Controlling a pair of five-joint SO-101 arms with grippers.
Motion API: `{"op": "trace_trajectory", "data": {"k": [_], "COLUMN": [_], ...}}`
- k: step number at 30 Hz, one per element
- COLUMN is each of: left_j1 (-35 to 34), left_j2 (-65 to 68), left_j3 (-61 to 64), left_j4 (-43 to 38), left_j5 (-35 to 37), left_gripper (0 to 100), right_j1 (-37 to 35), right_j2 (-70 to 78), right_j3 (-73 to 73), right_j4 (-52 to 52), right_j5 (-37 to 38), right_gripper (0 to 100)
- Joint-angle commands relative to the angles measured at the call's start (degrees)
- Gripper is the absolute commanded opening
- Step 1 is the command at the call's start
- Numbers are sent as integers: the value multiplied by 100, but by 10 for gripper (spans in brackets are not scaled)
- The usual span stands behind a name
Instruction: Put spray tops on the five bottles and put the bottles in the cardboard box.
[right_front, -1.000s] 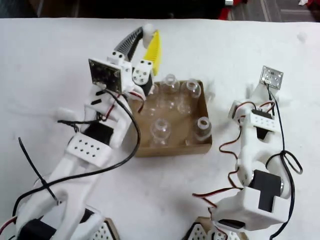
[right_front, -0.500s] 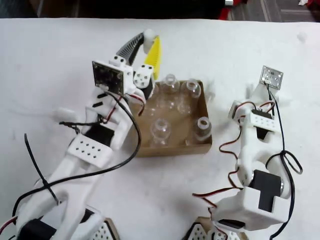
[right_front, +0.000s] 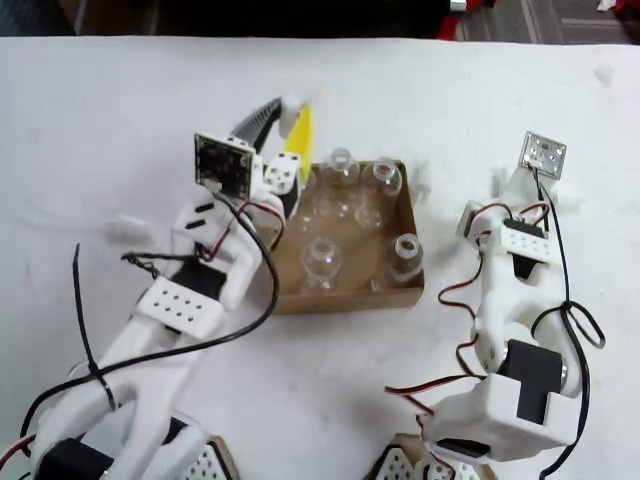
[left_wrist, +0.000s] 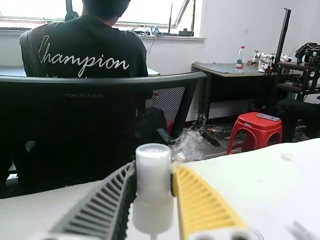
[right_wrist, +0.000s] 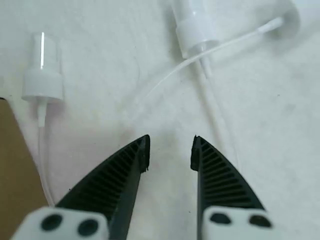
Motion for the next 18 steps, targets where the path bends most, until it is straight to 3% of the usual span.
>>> {"op": "trace_trajectory", "data": {"k": [1, 9, 18], "left_j1": [-92, -224, -233], "left_j2": [338, 1815, 1895], "left_j3": [62, 554, 730], "left_j4": [-510, -2769, -2936], "left_j5": [-70, -70, -62], "left_gripper": [23, 23, 23], "right_j1": [-22, -22, -40], "right_j2": [-31, -31, -31], "right_j3": [-229, -229, -229], "right_j4": [-119, -119, -127], "right_j5": [44, 44, 44], "right_gripper": [115, 115, 115]}}
